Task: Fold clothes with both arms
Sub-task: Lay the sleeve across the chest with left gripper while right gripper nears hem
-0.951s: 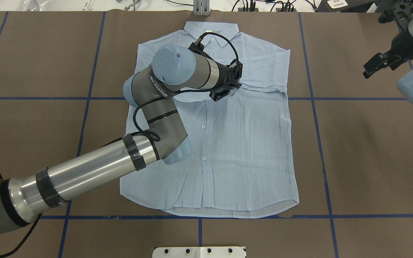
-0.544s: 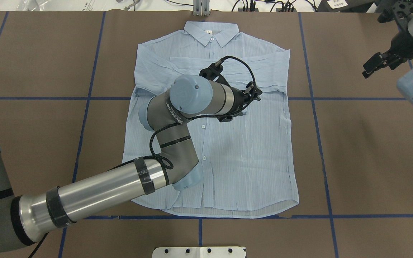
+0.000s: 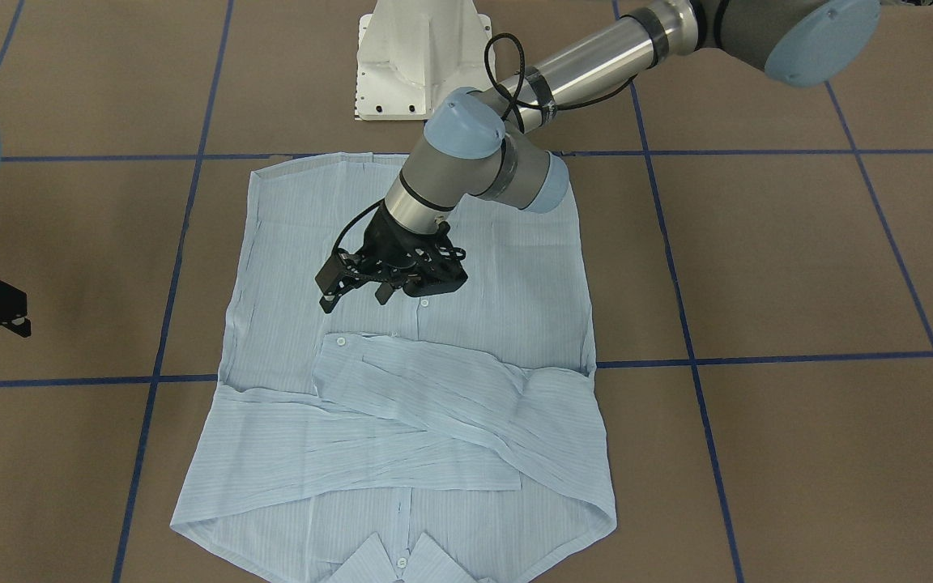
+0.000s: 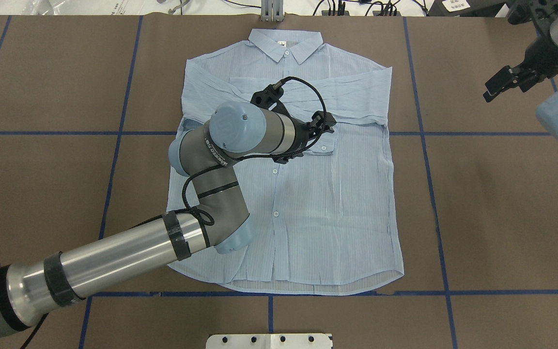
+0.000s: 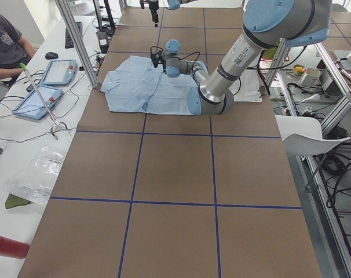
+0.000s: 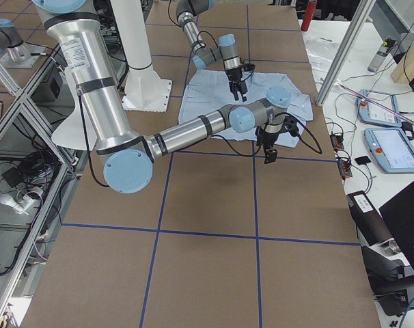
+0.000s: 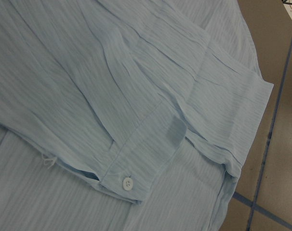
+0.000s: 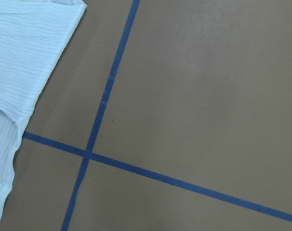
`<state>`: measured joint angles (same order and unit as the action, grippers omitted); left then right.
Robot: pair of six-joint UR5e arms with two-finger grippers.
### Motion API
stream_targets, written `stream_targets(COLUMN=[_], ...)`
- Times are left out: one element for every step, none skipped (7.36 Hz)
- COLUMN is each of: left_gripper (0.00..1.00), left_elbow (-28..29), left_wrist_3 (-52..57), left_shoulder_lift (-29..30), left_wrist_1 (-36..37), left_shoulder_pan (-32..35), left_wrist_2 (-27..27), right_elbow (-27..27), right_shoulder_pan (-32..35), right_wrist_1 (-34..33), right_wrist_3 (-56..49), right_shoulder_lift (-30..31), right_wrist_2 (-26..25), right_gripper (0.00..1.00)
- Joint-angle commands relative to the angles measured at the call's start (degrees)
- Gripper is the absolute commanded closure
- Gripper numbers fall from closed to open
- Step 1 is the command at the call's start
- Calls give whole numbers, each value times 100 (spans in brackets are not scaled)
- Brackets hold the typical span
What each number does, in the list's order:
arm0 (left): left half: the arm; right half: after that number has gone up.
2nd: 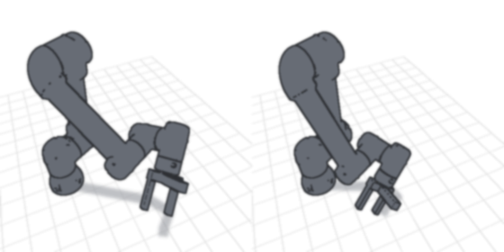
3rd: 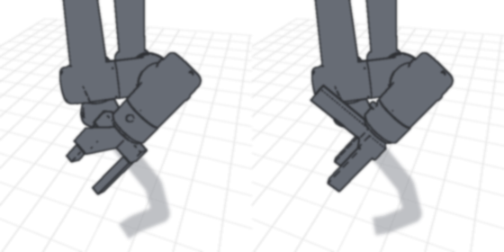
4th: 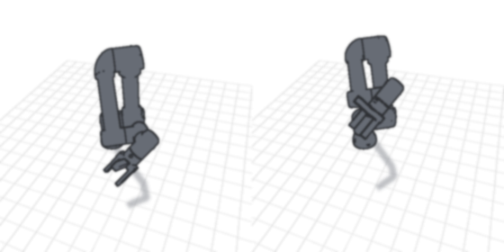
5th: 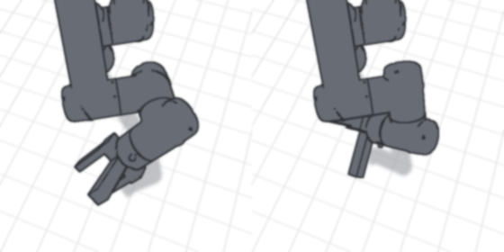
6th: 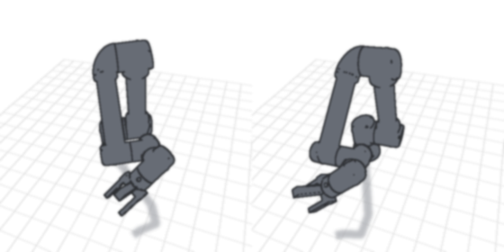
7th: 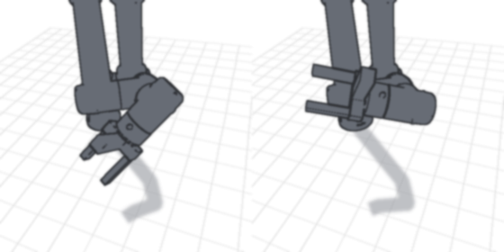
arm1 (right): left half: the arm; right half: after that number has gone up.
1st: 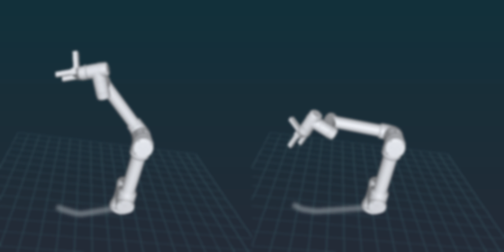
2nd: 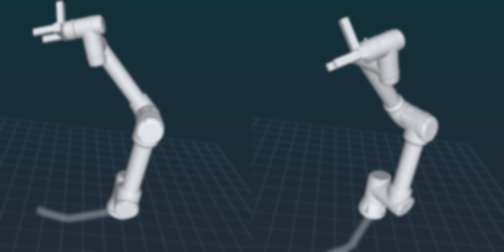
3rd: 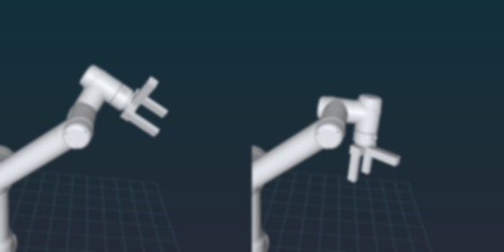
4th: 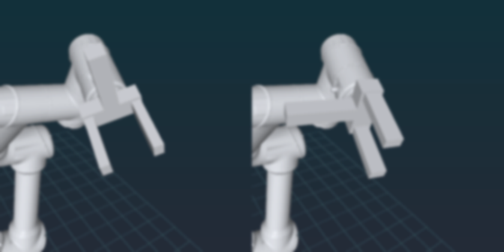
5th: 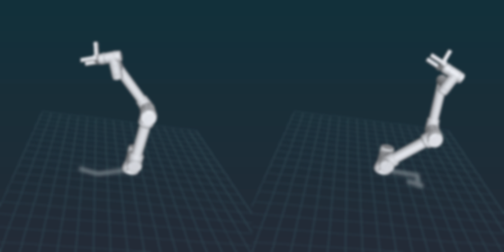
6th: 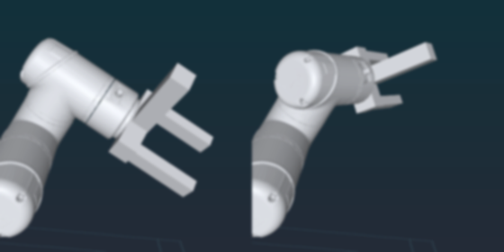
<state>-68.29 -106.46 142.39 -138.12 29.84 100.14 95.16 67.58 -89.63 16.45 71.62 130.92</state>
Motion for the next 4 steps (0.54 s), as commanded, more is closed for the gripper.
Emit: stream_targets(left_gripper=[1, 3, 2, 2], left_elbow=[-1302, -2110, -2823, -3361], left_wrist_3=[229, 771, 1124, 1493], left_shoulder_lift=[-971, -1490, -1809, -1942], left_wrist_1=[571, 1236, 1931, 2616], left_shoulder_pan=[214, 250, 338, 373], left_wrist_2=[364, 366, 357, 357], right_elbow=[658, 1088, 1492, 1801], right_shoulder_pan=[-349, -725, -1155, -1638], right_wrist_1=[7, 16, 7, 16], right_wrist_3=[1039, 1749, 2270, 2875], right_shoulder_lift=[193, 325, 509, 658], right_wrist_2=[21, -83, -337, -592], right_gripper=[0, 0, 0, 0])
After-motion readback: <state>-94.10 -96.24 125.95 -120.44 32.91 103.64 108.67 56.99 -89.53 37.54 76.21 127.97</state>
